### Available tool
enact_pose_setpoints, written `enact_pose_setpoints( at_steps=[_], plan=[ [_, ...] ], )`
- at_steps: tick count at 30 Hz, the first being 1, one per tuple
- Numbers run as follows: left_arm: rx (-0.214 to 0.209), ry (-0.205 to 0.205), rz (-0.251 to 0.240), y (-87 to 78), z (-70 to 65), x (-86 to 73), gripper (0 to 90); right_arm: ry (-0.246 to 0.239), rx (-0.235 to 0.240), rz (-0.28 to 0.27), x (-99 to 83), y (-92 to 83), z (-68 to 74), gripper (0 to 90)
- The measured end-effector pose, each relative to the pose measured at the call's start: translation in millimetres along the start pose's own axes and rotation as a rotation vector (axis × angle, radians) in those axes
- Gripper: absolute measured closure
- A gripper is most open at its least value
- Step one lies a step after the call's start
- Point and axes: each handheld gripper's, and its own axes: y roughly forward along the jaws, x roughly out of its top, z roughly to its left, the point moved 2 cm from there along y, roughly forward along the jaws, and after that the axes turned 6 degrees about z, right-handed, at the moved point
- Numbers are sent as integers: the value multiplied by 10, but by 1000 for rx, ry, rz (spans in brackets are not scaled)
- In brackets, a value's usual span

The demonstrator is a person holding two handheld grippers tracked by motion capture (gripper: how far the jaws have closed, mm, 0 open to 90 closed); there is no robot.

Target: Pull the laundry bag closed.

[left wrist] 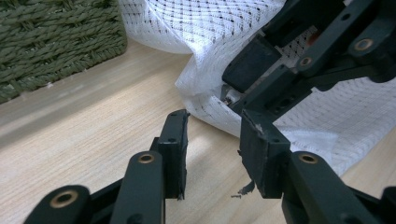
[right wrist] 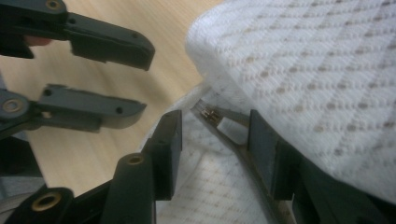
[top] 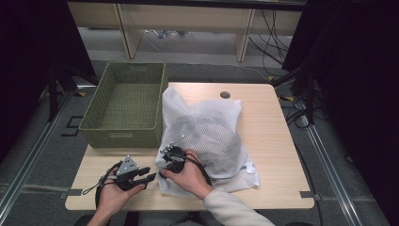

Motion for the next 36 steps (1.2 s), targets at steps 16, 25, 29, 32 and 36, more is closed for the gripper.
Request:
enact_pose_setpoints(
  at_steps=[16,25,29,32,36],
  plan=[
    [-12,10,96,204,-22,129,610,15,-26,33,-113,-183,-35,630],
    [-20,-34,146,279,-11,120,655,17,-29,35,-112,-210,-38,631],
    [-20,-19,153,275,1,127,708,27,-27,29,-98,-214,-40,630],
    [-31,-17,145,272,-2,123,783,24,-29,24,-86,-222,-53,628],
    [-37,7,139,248,-13,121,884,36,-18,14,-75,-236,-57,626]
  ],
)
